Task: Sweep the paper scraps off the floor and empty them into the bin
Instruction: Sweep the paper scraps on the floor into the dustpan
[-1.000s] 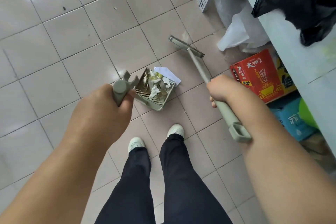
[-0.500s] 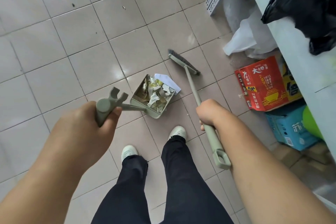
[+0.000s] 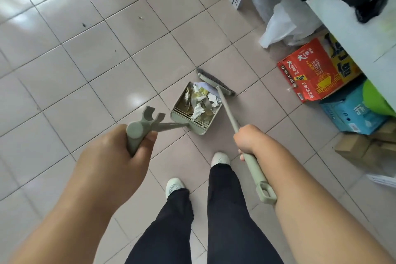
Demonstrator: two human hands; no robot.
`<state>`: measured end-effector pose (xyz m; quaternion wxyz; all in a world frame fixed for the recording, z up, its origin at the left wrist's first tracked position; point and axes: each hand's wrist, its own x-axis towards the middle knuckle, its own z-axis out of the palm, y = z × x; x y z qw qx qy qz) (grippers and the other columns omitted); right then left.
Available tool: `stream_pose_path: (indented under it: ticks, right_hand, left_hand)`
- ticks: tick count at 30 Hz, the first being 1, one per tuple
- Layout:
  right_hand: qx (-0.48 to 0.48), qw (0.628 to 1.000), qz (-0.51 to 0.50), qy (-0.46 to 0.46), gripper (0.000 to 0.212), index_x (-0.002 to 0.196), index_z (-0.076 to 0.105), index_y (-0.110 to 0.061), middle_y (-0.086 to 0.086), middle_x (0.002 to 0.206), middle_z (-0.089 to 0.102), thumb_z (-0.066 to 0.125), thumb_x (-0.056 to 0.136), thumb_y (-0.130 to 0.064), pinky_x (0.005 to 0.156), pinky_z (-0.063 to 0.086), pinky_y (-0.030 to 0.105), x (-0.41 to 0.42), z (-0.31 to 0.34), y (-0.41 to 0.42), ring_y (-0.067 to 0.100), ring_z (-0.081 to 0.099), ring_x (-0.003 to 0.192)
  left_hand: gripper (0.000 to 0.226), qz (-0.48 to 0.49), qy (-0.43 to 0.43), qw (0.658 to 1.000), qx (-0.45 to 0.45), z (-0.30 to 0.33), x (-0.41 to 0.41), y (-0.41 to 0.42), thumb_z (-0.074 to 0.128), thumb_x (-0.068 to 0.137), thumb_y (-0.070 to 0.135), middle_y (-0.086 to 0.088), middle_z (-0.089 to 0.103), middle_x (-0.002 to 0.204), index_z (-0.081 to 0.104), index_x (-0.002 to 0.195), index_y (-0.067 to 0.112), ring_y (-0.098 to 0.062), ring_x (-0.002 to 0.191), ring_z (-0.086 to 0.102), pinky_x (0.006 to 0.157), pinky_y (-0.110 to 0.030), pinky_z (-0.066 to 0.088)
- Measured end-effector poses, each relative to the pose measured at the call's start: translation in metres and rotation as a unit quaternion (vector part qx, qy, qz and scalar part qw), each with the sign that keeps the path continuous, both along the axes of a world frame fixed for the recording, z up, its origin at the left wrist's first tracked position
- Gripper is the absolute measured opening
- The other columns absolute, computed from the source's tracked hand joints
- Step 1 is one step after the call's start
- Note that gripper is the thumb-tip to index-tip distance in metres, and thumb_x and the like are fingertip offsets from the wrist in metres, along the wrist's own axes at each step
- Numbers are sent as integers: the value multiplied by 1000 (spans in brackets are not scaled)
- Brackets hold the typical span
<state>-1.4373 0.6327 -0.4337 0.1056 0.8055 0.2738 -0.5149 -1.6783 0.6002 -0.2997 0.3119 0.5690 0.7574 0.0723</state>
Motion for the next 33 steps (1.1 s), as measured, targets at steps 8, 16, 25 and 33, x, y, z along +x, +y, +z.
stream_pose_path:
  ticks: [8, 16, 25, 33]
  right_hand:
    - [-19, 999, -29, 11, 30, 116, 50, 1, 16, 66, 53, 34, 91, -8, 53, 49, 31, -28, -4, -31, 24, 52, 42]
    - [-32, 999, 29, 28, 21, 105, 52, -1, 13, 65, 50, 37, 92, -9, 56, 51, 34, -47, 0, -73, 24, 51, 49]
    - [-34, 995, 58, 78, 31, 116, 55, -10, 10, 62, 52, 35, 93, -11, 46, 47, 22, -46, 55, -123, 18, 48, 37]
    - [27, 994, 87, 60, 32, 117, 53, -7, 12, 71, 53, 34, 92, -11, 54, 54, 33, -41, 49, -129, 25, 53, 44]
  left_hand:
    - [42, 4, 5, 999, -32, -11, -42, -47, 45, 82, 49, -3, 48, 48, 47, 63, 12, -26, 51, 48, 49, -34, 39]
    - [41, -10, 49, 997, -57, -33, -61, -80, 43, 83, 52, -3, 56, 57, 50, 70, 15, -27, 60, 54, 54, -34, 47]
    - [41, -6, 86, 994, -68, -41, -61, -90, 44, 85, 54, -3, 55, 61, 48, 72, 15, -29, 63, 54, 56, -33, 47]
    - [37, 13, 127, 989, -79, -45, -48, -105, 47, 85, 51, -2, 56, 61, 49, 71, 18, -26, 61, 54, 52, -29, 41]
